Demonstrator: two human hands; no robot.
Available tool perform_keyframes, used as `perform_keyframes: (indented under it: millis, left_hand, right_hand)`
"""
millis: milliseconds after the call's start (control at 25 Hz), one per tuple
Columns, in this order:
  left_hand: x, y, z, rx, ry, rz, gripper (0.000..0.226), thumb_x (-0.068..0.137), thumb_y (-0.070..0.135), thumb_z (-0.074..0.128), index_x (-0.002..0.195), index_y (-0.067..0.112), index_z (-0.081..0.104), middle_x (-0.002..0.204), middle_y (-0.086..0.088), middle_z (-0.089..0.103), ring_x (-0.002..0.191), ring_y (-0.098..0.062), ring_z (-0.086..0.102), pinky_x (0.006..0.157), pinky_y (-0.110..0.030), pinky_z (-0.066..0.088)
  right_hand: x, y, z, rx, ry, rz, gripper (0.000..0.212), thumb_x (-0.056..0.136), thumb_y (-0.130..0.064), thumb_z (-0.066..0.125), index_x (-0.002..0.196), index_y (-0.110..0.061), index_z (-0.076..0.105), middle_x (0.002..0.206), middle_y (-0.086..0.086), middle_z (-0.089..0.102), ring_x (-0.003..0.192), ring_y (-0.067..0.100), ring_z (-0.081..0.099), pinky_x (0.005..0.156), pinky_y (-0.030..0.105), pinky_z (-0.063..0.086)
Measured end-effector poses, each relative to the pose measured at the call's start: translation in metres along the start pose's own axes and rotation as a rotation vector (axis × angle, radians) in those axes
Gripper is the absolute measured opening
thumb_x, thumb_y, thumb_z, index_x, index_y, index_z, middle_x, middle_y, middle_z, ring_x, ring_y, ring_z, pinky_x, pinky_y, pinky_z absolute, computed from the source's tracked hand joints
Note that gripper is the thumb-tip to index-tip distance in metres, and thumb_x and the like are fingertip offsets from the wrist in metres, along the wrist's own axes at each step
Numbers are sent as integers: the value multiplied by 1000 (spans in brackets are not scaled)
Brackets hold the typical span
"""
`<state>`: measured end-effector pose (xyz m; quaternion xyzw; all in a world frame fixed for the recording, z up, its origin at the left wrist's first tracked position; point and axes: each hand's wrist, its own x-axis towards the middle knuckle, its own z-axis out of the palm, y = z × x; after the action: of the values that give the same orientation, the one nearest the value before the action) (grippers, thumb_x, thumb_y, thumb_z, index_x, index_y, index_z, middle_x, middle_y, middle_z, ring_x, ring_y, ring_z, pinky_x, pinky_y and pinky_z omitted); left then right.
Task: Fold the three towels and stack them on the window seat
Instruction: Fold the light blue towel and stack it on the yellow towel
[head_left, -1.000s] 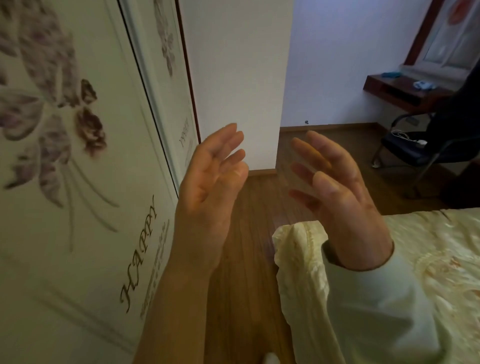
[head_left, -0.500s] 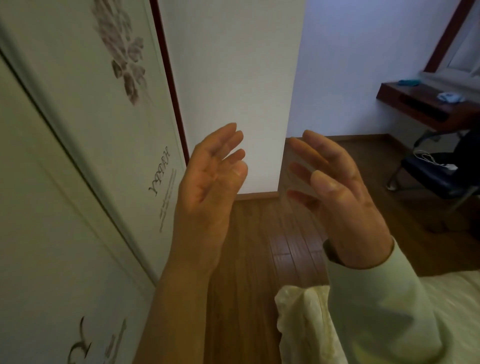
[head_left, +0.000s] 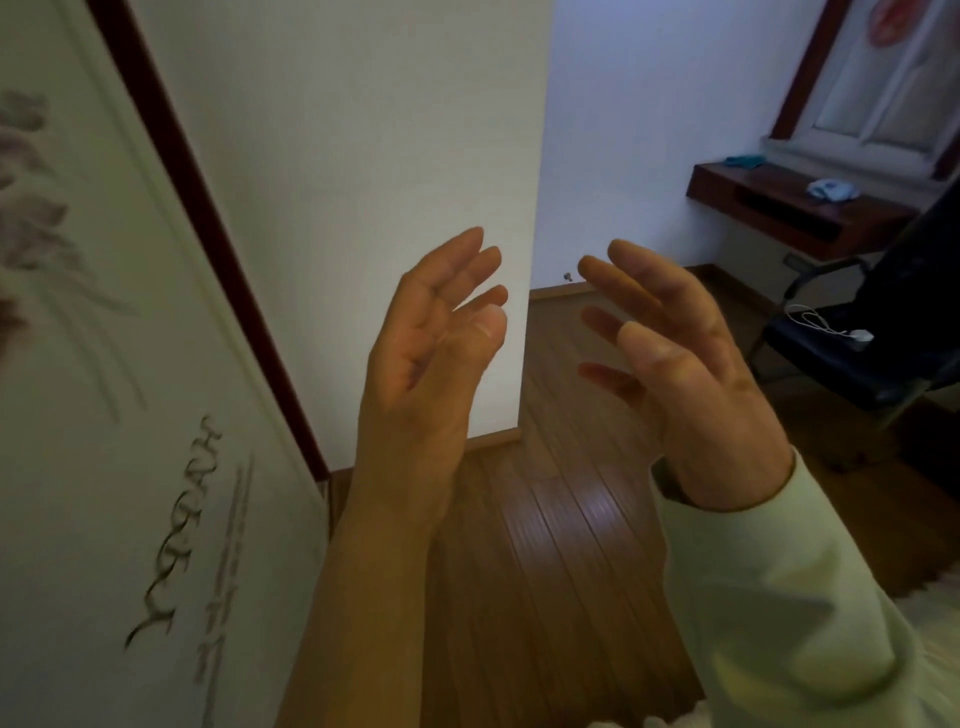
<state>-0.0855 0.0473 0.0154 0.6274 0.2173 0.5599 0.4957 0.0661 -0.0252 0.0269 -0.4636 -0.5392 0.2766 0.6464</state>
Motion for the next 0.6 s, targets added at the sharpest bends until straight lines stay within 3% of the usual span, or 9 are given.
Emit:
perform_keyframes:
  millis: [320, 520, 600]
  left_hand:
    - [202, -121, 38, -41, -177, -28, 40, 94, 34, 54, 133, 41, 52, 140, 22, 60, 130, -6, 60, 106, -38, 52]
    - [334, -199, 106, -91, -278, -29, 39, 95, 30, 54, 132, 40, 52, 140, 20, 61, 128, -5, 61, 103, -30, 53]
    - [386, -228, 133, -105, -294, -18, 38, 95, 30, 54, 131, 40, 53, 140, 20, 61, 128, -5, 61, 103, -31, 54]
  right_hand:
    - [174, 93, -51, -54, 162, -1, 53, 74, -45, 57, 127, -44, 49, 133, -24, 56, 119, -2, 56, 90, 17, 52]
    - [297, 158, -128, -113, 258, -8, 57, 75, -47, 55, 131, -41, 47, 134, -24, 56, 122, 0, 55, 99, 32, 52]
    - [348, 178, -159, -141, 290, -9, 58, 75, -48, 55, 132, -40, 47, 135, -23, 56, 122, 0, 56, 98, 31, 52]
